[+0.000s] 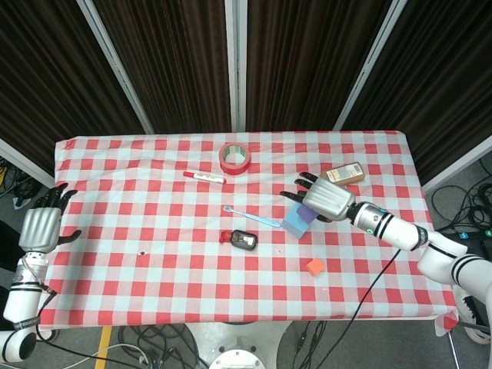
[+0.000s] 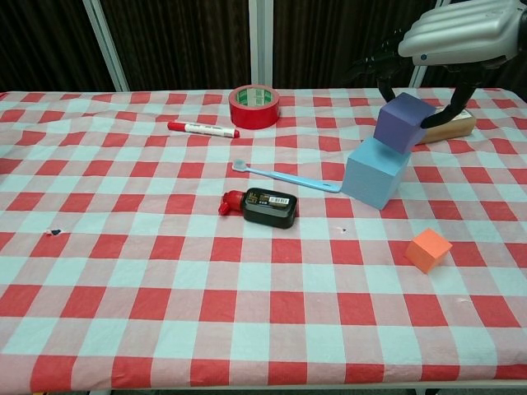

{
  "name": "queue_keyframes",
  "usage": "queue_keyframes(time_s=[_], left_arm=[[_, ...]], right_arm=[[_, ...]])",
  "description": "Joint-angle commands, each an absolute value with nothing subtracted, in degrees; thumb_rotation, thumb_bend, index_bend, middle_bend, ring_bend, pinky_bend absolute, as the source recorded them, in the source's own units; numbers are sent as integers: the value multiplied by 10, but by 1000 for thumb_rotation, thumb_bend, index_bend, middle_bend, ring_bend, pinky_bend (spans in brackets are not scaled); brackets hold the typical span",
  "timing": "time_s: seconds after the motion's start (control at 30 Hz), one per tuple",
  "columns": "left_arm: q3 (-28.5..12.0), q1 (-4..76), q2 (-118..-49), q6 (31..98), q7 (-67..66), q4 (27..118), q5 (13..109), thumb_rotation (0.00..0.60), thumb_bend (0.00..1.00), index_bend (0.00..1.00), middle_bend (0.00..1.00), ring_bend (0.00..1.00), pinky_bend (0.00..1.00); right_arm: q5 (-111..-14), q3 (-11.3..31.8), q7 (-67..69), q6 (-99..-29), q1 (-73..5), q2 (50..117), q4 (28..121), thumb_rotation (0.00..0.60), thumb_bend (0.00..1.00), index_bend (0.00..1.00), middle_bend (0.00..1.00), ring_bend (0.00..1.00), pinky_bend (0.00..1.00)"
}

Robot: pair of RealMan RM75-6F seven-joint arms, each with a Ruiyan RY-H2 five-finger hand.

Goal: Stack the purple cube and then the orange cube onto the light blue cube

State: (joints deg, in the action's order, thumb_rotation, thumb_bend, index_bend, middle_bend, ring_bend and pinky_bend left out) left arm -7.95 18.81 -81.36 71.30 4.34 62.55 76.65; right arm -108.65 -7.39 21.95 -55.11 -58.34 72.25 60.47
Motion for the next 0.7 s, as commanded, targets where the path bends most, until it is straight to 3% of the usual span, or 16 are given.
queue_keyframes(time_s=[0.03, 0.7], left_arm=[[-80, 188, -814, 713, 44, 624, 767, 600, 211, 227, 198, 132, 239], [-81, 190, -822, 700, 51, 604, 760, 600, 211, 227, 198, 132, 239]], right_arm=[[-1094, -82, 239, -558, -590, 736, 584, 600, 163, 69, 450, 136, 124], [-1112, -119, 327, -572, -618, 784, 500, 600, 163, 69, 454, 137, 135]])
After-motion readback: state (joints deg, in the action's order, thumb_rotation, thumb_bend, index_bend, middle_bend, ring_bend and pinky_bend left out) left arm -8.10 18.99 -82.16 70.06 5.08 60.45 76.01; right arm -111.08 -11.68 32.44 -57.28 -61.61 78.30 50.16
